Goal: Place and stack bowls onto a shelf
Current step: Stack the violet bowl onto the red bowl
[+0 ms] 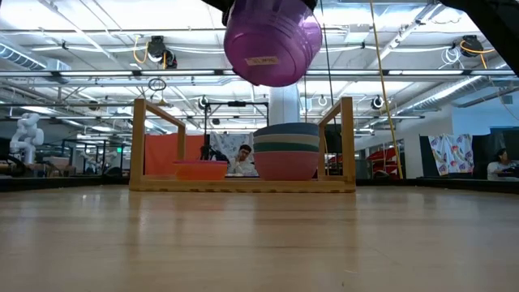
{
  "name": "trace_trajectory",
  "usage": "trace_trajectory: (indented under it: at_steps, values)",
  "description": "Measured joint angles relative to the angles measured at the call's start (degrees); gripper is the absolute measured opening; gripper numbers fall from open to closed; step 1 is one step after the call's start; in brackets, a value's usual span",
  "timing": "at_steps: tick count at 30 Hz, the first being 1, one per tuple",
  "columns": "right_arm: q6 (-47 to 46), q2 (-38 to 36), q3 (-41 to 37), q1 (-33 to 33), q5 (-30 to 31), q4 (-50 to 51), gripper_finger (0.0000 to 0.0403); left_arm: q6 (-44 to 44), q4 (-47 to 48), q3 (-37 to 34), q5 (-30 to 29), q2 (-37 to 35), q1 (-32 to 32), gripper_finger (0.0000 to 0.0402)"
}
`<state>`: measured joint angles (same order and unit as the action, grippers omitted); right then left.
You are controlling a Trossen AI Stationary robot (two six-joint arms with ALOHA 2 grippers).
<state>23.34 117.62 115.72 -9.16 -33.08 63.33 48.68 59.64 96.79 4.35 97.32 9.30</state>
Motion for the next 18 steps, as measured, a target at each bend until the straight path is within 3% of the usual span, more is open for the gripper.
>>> trace_trajectory:
  at_steps: [18]
  values:
    - [2.62,0.0,0.0,1.02,-0.25,0.29,0.0,5.83,0.1,-0.07,3.48,-0.02,-0.79,0.0081]
